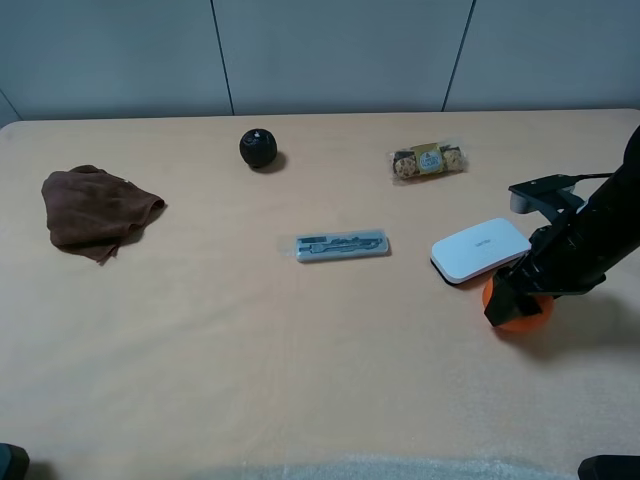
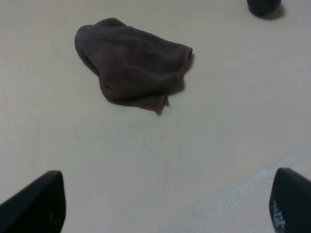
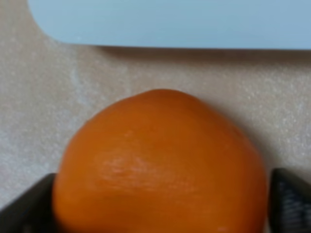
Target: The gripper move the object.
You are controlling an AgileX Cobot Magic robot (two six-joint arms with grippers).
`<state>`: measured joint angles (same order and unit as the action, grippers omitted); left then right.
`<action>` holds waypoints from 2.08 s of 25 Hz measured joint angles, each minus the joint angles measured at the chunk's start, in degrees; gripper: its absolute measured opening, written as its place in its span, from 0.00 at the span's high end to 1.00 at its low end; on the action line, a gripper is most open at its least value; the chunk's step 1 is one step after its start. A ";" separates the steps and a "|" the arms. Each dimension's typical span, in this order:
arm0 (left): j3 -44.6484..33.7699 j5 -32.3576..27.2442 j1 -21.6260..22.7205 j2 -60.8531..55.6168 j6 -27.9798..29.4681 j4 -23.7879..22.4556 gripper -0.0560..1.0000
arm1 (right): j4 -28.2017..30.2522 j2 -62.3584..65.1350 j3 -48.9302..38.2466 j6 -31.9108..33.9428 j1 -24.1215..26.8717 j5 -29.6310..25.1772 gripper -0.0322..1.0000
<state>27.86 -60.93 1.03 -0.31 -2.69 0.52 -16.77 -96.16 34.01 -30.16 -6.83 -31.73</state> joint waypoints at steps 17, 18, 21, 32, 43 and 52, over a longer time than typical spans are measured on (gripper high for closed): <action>0.00 0.00 0.00 0.00 0.00 0.00 0.14 | -0.05 0.48 0.00 0.82 0.00 0.00 0.43; 0.00 0.00 0.00 0.00 0.00 0.00 0.14 | 0.01 0.93 0.00 0.82 0.00 -0.05 0.43; 0.00 0.00 0.00 0.00 0.00 0.00 0.14 | 0.01 2.88 0.00 1.00 0.00 -0.44 0.43; 0.00 0.00 0.00 0.00 0.00 0.00 0.14 | 0.56 8.08 4.96 4.73 0.00 -8.92 0.43; 0.00 0.00 0.00 0.00 0.00 0.00 0.14 | 1.96 8.08 15.49 11.22 0.00 -19.38 0.43; 0.00 0.00 0.00 0.00 0.00 0.00 0.14 | 2.38 6.43 23.46 16.36 0.00 -22.29 0.43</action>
<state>27.86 -60.93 1.03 -0.31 -2.69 0.52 -14.39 -89.73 57.47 -13.80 -6.83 -54.02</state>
